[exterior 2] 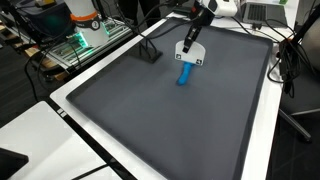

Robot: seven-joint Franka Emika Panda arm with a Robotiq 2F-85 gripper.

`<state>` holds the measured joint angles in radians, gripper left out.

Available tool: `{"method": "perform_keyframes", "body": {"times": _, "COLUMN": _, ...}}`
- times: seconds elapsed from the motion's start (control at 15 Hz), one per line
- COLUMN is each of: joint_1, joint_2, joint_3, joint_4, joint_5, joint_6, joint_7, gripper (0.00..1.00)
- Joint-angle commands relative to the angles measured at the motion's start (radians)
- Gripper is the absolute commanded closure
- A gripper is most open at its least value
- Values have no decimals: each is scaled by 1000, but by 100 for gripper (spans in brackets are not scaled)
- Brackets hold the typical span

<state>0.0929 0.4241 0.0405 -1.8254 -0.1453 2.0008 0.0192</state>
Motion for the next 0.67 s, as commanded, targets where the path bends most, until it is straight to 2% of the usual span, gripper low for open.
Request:
{"method": "perform_keyframes", "body": {"times": 0.0, "joint_1": 3, "joint_2": 40, "joint_3": -9, "joint_4": 31, "joint_5": -28, "joint_6": 15, "joint_7": -6, "gripper": 99}}
{"method": "perform_keyframes", "body": {"times": 0.6, "joint_1": 5, "joint_2": 100, "joint_3": -18, "joint_4": 64, "joint_5": -51, "joint_6": 43, "joint_7": -8, "gripper": 99}}
